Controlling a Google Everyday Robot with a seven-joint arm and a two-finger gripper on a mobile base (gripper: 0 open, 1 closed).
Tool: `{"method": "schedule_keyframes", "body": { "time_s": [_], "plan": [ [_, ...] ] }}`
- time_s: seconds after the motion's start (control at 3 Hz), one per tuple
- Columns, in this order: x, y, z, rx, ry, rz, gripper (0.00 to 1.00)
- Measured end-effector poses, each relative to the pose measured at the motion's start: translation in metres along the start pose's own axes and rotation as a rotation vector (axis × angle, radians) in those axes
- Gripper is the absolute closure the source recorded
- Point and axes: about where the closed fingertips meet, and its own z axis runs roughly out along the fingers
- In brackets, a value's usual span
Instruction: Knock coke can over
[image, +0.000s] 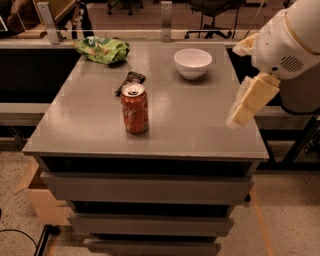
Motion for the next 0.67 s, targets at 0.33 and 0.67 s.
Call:
{"method": "schedule_keyframes", "body": {
  "time_s": [0.33,0.67],
  "plan": [
    [-0.046,-0.014,0.027,-0.025,-0.140,-0.056,0.00],
    [-0.091,-0.008,0.051,-0.102,-0.266,-0.122,0.00]
  ]
}}
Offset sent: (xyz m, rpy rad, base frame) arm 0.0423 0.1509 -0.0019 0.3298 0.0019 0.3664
